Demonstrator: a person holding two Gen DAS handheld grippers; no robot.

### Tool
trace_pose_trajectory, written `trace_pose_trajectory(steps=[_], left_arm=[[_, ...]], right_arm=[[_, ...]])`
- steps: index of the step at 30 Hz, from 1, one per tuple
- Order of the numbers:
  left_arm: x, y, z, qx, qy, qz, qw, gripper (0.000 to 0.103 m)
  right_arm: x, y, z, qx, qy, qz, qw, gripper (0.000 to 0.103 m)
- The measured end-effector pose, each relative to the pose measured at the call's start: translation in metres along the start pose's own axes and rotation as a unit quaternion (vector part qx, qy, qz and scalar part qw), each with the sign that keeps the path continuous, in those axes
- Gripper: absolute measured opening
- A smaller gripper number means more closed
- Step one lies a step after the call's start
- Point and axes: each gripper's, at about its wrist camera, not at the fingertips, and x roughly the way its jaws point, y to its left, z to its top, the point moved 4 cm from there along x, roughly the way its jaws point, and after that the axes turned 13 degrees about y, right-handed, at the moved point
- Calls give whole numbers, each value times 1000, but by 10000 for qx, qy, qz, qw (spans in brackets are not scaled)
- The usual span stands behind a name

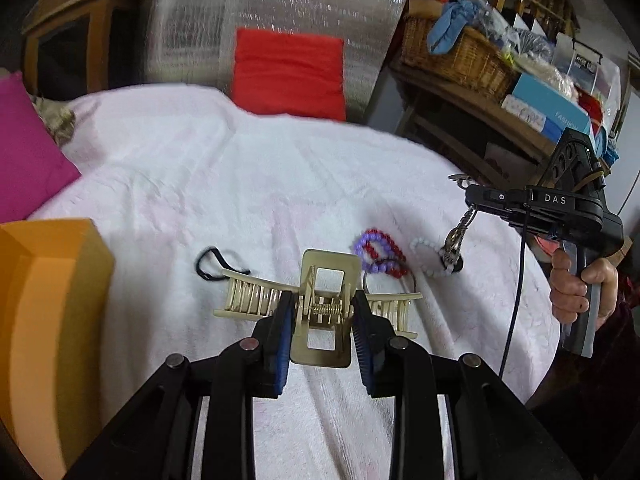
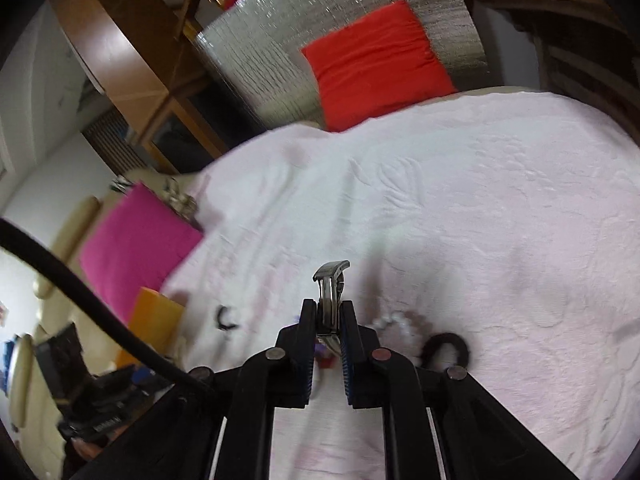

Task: Organize jewelry
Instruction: 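Carry the claw clip into the orange box with the left tool while the right tool drops the keychain there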

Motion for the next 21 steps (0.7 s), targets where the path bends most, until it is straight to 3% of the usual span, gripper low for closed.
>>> trace_pose_trajectory(steps=[6,11,15,21], left_arm=[[-48,13,-9,-17,-566,255,9981,29],[-88,45,-30,-244,-808,580,9947,29],[-120,82,-51,-561,-879,956,9899,29],[-145,148,-88,-1173,-694,1741,9753,29]], right_arm=[[4,57,1,-289,-173,695,9970,13],[30,122,-1,-645,34,1222,9904,13],[67,178,-6,-947,335,1543,9829,13],[132,259,-31,-1231,824,1942,9697,13]])
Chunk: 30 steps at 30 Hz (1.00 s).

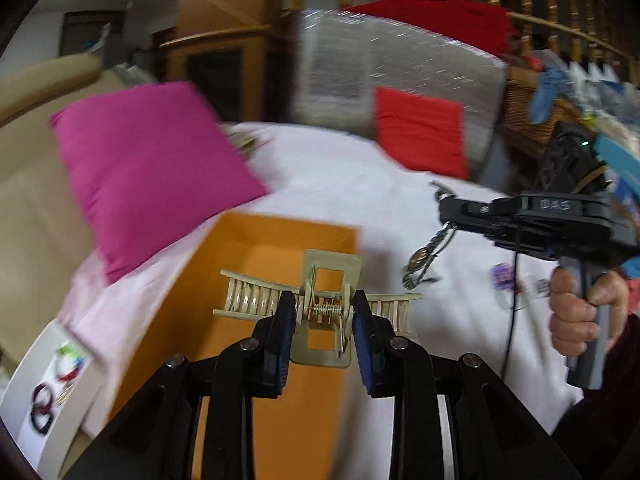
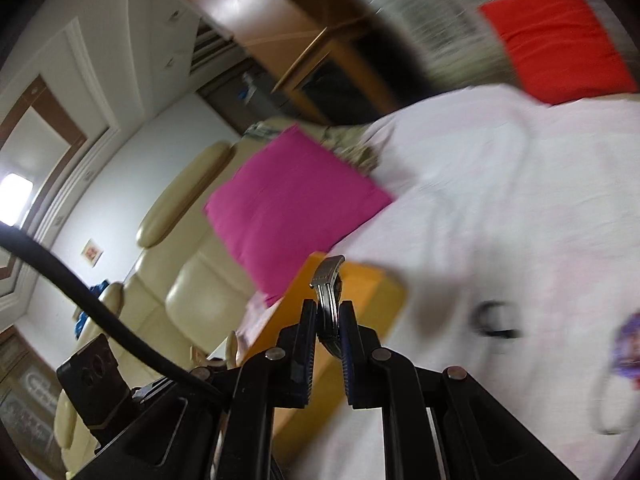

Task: Organize jewelry
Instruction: 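Carry the claw clip into the orange box with the left tool while the right tool drops the keychain there, then lower the right tool onto the purple bead bracelet and close it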

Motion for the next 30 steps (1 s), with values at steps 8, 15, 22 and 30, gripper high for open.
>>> trace_pose_trajectory(steps=[8,15,22,30], left_arm=[[39,47,-39,-417,879,605,9934,29],[57,53,-47,-492,1244,882,9871,30],[40,30,-31,-230,1017,1198,9873,47],[25,-53,6,378,456,689,9959,49]], right_arm=[[95,24,-19,-10,641,283,9975,13],[123,18,-32,37,956,-129,9953,16],[90,10,-23,134,725,-159,9972,17],[-2,-24,-26,345,280,-571,9974,17]])
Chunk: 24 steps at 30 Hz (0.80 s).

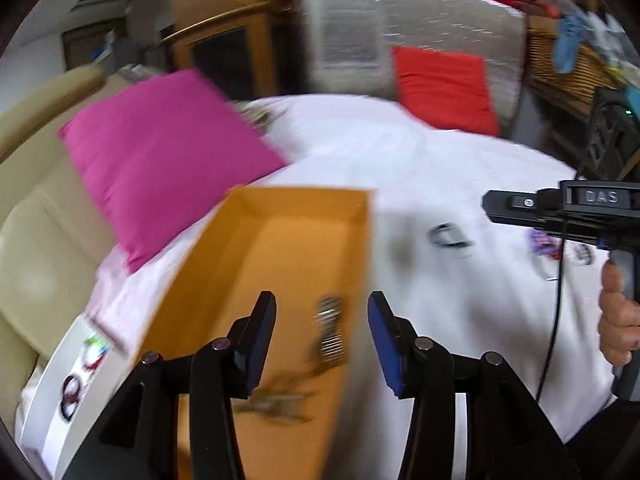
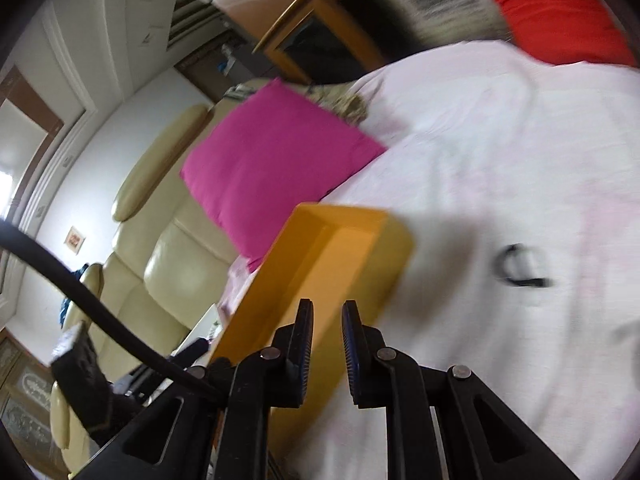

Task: Organize jewelry
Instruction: 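Lower the right tool onto the purple bead bracelet and close it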

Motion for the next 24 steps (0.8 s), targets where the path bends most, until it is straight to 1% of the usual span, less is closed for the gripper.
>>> trace_pose_trajectory(steps=[1,4,5,7,8,9,11,13,15,18,20,22,24], left_arm=[[0,-17,4,125,-9,-133,9998,49],[5,-54,9,380,41,-457,9982,49],[8,-72,11,499,44,-644,9967,49],[14,-99,13,677,63,-897,9936,49],[18,-109,15,733,81,-981,9924,49],[23,-123,18,811,107,-1145,9901,49],[33,-145,24,877,182,-1345,9869,49],[44,-163,27,887,285,-1464,9848,49],[56,-181,33,915,340,-1666,9812,49],[75,-208,42,1013,434,-1923,9751,49],[92,-222,49,959,573,-2197,9691,49],[104,-229,52,912,679,-2303,9665,49],[120,-239,54,910,914,-2342,9636,49]], right_arm=[[-12,-7,-2,39,-72,-35,10000,17],[-55,-35,-6,274,-339,-143,9989,17],[-73,-48,-9,388,-438,-184,9981,17],[-98,-66,-11,554,-581,-246,9965,17],[-115,-80,-14,683,-693,-267,9949,17],[-128,-91,-16,783,-764,-278,9936,17],[-149,-115,-21,996,-842,-326,9909,17],[-164,-138,-27,1225,-878,-330,9880,17],[-175,-163,-32,1540,-877,-308,9837,17],[-191,-200,-36,2072,-906,-393,9733,17],[-198,-214,-38,2229,-961,-443,9691,17],[-203,-226,-41,2331,-969,-441,9666,17],[-203,-232,-43,2373,-947,-399,9660,17]])
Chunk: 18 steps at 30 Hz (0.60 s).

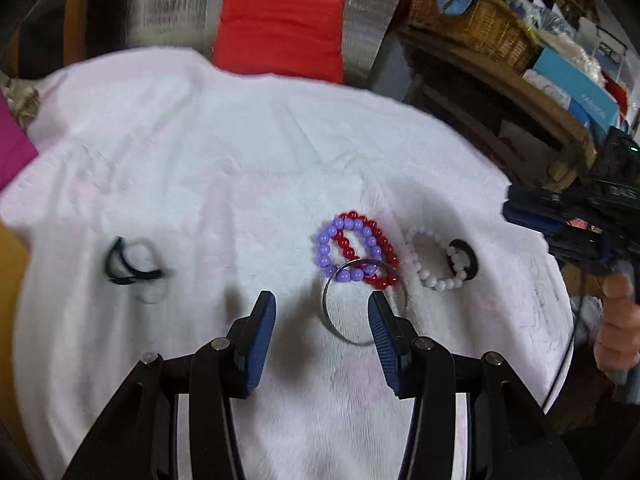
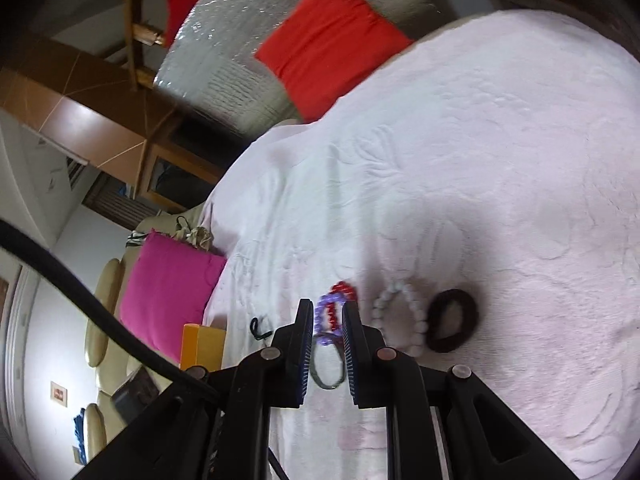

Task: Organize jewelry
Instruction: 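Lower the right tool onto the purple bead bracelet and close it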

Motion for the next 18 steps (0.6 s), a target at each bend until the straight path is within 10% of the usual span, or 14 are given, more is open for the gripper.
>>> trace_pose_trajectory(steps=[6,11,18], left_arm=[[20,-5,10,89,222,-95,9997,48],[28,-2,5,207,453,30,9988,9],[12,12,-2,71,341,81,9994,4]], right_arm=[[8,-14,4,142,94,28,9999,17],[20,-12,5,129,186,28,9997,17],[47,3,0,68,399,195,9990,17]])
